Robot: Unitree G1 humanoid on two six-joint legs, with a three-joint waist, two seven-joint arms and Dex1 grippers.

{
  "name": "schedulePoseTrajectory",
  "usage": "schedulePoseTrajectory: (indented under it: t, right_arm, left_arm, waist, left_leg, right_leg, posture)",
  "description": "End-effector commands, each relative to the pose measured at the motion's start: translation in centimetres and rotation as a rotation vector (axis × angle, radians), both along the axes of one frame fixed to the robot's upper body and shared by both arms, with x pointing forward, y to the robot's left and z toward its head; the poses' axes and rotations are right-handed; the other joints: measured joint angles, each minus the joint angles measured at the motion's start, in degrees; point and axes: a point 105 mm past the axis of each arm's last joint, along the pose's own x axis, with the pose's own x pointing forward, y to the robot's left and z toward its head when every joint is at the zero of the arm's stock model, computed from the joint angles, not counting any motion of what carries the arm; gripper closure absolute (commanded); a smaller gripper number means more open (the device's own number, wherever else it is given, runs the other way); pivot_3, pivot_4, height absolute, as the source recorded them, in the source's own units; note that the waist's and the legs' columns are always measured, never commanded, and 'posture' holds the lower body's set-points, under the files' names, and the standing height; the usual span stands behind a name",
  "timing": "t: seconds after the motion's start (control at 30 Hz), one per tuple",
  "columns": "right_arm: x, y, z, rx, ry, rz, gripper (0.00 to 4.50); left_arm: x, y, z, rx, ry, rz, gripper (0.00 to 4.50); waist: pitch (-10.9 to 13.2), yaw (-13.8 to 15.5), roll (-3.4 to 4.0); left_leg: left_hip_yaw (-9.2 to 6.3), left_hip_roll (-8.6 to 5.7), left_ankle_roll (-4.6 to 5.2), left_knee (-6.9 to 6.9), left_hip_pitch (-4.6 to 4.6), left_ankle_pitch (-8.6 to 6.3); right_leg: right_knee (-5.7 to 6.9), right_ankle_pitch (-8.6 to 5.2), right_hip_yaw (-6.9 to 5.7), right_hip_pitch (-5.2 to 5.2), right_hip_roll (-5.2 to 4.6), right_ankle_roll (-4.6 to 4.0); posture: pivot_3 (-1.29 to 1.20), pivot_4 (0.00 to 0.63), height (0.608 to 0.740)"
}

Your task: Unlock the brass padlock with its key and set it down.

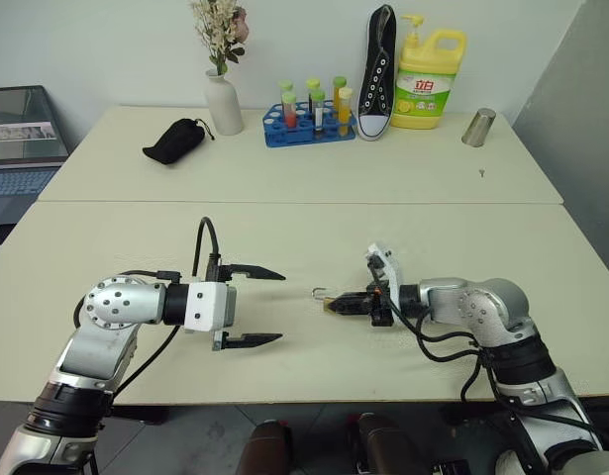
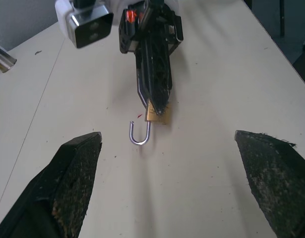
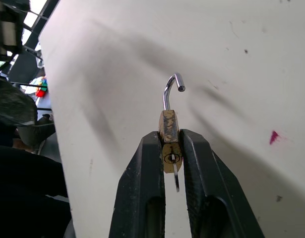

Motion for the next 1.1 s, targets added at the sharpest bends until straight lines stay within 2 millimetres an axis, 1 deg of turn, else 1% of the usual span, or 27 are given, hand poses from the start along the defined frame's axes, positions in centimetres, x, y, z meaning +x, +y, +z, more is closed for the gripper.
schedulePoseTrajectory:
  t: [0.03, 0.07, 0.13, 0.17, 0.27, 0.3, 0.33, 0.37, 0.4, 0.43, 0.47, 0.5, 0.57, 0.63, 0.73, 0.8, 0.83, 0.87, 0.93, 1.0, 1.1]
  right_arm:
    - [0.6, 0.2, 0.7, -0.001, -0.03, 0.014, 4.33]
    - [0.6, 0.2, 0.6, -0.004, -0.024, 0.013, 4.33]
    - [1.0, -0.3, 0.3, -0.034, -0.024, 0.001, 3.6]
    - [1.1, -0.5, 0.2, -0.047, -0.029, -0.003, 3.35]
    - [1.3, -1.3, 0.5, -0.058, -0.044, -0.01, 2.27]
    - [1.3, -1.6, 0.6, -0.057, -0.045, -0.016, 1.99]
    - [1.2, -2.3, 0.7, -0.069, -0.055, -0.033, 1.6]
    - [1.1, -2.9, 0.7, -0.079, -0.062, -0.045, 1.31]
    - [1.0, -3.2, 0.8, -0.085, -0.067, -0.052, 0.92]
    - [0.8, -4.0, 0.9, -0.097, -0.086, -0.063, 0.52]
    - [0.3, -4.7, 1.3, -0.129, -0.154, -0.052, 0.22]
    - [-0.1, -5.1, 1.6, -0.154, -0.203, -0.039, 0.04]
    - [-2.3, -5.2, 3.0, -0.179, -0.382, 0.054, 0.04]
    - [-4.1, -5.4, 3.1, -0.22, -0.482, 0.128, 0.04]
    - [-4.7, -6.0, 2.8, -0.27, -0.562, 0.126, 0.04]
    - [-5.2, -6.8, 2.7, -0.338, -0.669, 0.129, 0.04]
    - [-5.7, -7.0, 2.9, -0.342, -0.697, 0.127, 0.04]
    - [-6.1, -7.1, 3.0, -0.339, -0.71, 0.127, 0.04]
    - [-6.6, -6.9, 3.8, -0.284, -0.737, 0.109, 0.04]
    - [-7.2, -6.6, 5.0, -0.214, -0.735, 0.081, 0.04]
    - [-7.4, -6.6, 5.8, -0.181, -0.732, 0.066, 0.04]
  left_arm:
    - [0.1, -0.4, 0.7, 0.003, -0.058, -0.019, 0.0]
    - [0.1, -0.4, 0.7, 0.002, -0.058, -0.019, 0.0]
    - [0.0, -0.7, 0.8, -0.005, -0.057, -0.024, 0.0]
    - [0.0, -0.8, 0.8, -0.009, -0.055, -0.026, 0.0]
    - [0.0, -0.9, 0.8, -0.014, -0.046, -0.024, 0.0]
    - [0.0, -1.0, 0.8, -0.025, -0.032, -0.015, 0.0]
    - [0.3, -1.1, 0.9, -0.06, 0.012, 0.016, 0.0]
    - [0.5, -1.2, 1.0, -0.084, 0.045, 0.039, 0.0]
    - [0.6, -1.2, 1.0, -0.1, 0.068, 0.055, 0.0]
    - [0.8, -1.2, 0.9, -0.114, 0.121, 0.082, 0.0]
    - [0.9, -1.2, 0.6, -0.117, 0.157, 0.106, 0.0]
    - [1.0, -1.1, 0.5, -0.119, 0.183, 0.123, 0.0]
    - [1.1, -1.0, 0.3, -0.097, 0.225, 0.158, 0.0]
    - [1.5, -1.1, 0.4, -0.084, 0.219, 0.192, 0.0]
    - [1.7, -1.1, 0.3, -0.064, 0.203, 0.214, 0.0]
    - [1.5, -1.0, 0.1, -0.035, 0.195, 0.195, 0.0]
    - [1.4, -1.0, 0.0, -0.034, 0.197, 0.188, 0.0]
    - [1.4, -0.9, 0.0, -0.035, 0.2, 0.184, 0.0]
    - [1.4, -0.8, 0.0, -0.03, 0.205, 0.18, 0.0]
    - [1.3, -0.6, 0.1, -0.025, 0.212, 0.163, 0.0]
    - [1.1, -0.4, 0.0, -0.008, 0.223, 0.128, 0.0]
  waist:
    - [0.0, 0.0, 0.0]
    - [0.0, 0.0, 0.0]
    - [0.0, 0.0, 0.0]
    - [0.0, 0.0, 0.0]
    - [0.0, 0.0, 0.0]
    - [0.0, 0.0, 0.0]
    - [0.0, 0.0, 0.0]
    - [0.0, 0.1, 0.0]
    - [0.0, 0.2, 0.0]
    - [0.0, 0.3, -0.01]
    - [0.0, 0.3, -0.01]
    - [0.0, 0.4, 0.0]
    - [0.0, 0.5, -0.01]
    - [0.0, 0.3, -0.02]
    - [0.0, -0.4, -0.08]
    - [0.1, -0.4, -0.05]
    - [0.1, -0.3, -0.05]
    - [0.1, -0.2, -0.05]
    - [0.1, -0.1, -0.06]
    - [0.1, -0.1, -0.06]
    - [0.1, 0.0, -0.06]
  left_leg:
    - [0.01, 0.0, 0.0, 0.0, 0.0, 0.0]
    - [0.01, 0.0, 0.0, 0.0, 0.0, 0.0]
    - [0.0, 0.0, 0.0, 0.0, 0.0, 0.0]
    - [0.01, 0.01, 0.0, 0.0, 0.0, 0.0]
    - [-0.01, 0.0, 0.0, 0.0, 0.01, 0.0]
    - [0.0, -0.01, 0.0, 0.01, 0.0, 0.0]
    - [-0.01, -0.01, 0.0, 0.02, 0.0, 0.0]
    - [-0.02, -0.01, 0.0, 0.02, 0.01, 0.0]
    - [-0.04, -0.04, 0.0, 0.02, 0.0, 0.0]
    - [-0.06, -0.06, 0.0, 0.03, 0.0, 0.0]
    - [-0.07, -0.07, 0.0, 0.04, -0.01, 0.0]
    - [-0.08, -0.1, 0.0, 0.05, -0.03, 0.0]
    - [-0.1, -0.14, 0.0, 0.04, -0.05, 0.0]
    - [-0.15, -0.11, 0.0, 0.02, -0.08, -0.01]
    - [-0.08, 0.02, -0.01, -0.01, -0.01, -0.02]
    - [-0.07, 0.06, -0.01, -0.01, 0.06, -0.02]
    - [-0.1, 0.04, -0.01, -0.01, 0.05, -0.01]
    - [-0.09, 0.03, -0.02, -0.02, 0.06, -0.01]
    - [-0.07, 0.02, -0.02, 0.01, 0.05, -0.01]
    - [-0.01, 0.01, -0.02, 0.04, 0.06, -0.01]
    - [-0.02, -0.02, -0.02, 0.05, 0.07, -0.01]
  right_leg:
    - [0.0, 0.0, 0.0, 0.0, 0.0, 0.0]
    - [0.0, 0.0, 0.0, 0.0, 0.0, 0.0]
    - [0.0, 0.0, 0.0, 0.0, 0.0, 0.0]
    - [0.0, 0.0, 0.0, 0.0, 0.0, 0.0]
    - [0.0, 0.0, -0.01, 0.0, 0.01, 0.0]
    - [0.01, 0.0, -0.01, 0.0, 0.0, 0.0]
    - [0.01, 0.0, -0.01, 0.01, 0.0, 0.01]
    - [0.01, 0.0, -0.02, 0.02, 0.0, 0.01]
    - [0.01, 0.0, -0.02, 0.02, 0.0, 0.01]
    - [0.01, 0.0, -0.02, 0.05, 0.0, 0.02]
    - [0.0, -0.01, -0.02, 0.06, 0.0, 0.02]
    - [-0.01, -0.01, -0.02, 0.06, 0.0, 0.03]
    - [-0.04, -0.04, -0.03, 0.07, -0.01, 0.08]
    - [-0.08, -0.06, -0.03, 0.05, -0.01, 0.11]
    - [-0.06, -0.06, -0.02, 0.04, 0.01, 0.11]
    - [-0.03, -0.06, -0.01, 0.04, 0.05, 0.11]
    - [0.0, -0.06, -0.01, 0.04, 0.05, 0.1]
    - [0.0, -0.06, -0.01, 0.04, 0.05, 0.1]
    - [0.0, -0.06, -0.02, 0.05, 0.05, 0.1]
    - [0.0, -0.06, 0.01, 0.05, 0.05, 0.11]
    - [0.0, -0.06, 0.0, 0.08, 0.05, 0.11]
  posture:
    - [0.0, 0.15, 0.74]
    - [0.0, 0.15, 0.74]
    - [0.0, 0.15, 0.74]
    - [0.0, 0.15, 0.74]
    - [0.0, 0.15, 0.74]
    - [0.0, 0.15, 0.74]
    - [0.0, 0.15, 0.74]
    - [0.0, 0.15, 0.74]
    - [0.0, 0.15, 0.74]
    - [0.0, 0.15, 0.74]
    - [0.0, 0.15, 0.74]
    - [0.0, 0.15, 0.74]
    - [0.0, 0.15, 0.74]
    - [0.0, 0.15, 0.74]
    - [0.0, 0.15, 0.74]
    - [0.0, 0.15, 0.74]
    - [0.0, 0.15, 0.74]
    - [0.0, 0.15, 0.74]
    - [0.0, 0.15, 0.74]
    - [0.0, 0.15, 0.74]
    - [0.0, 0.15, 0.74]
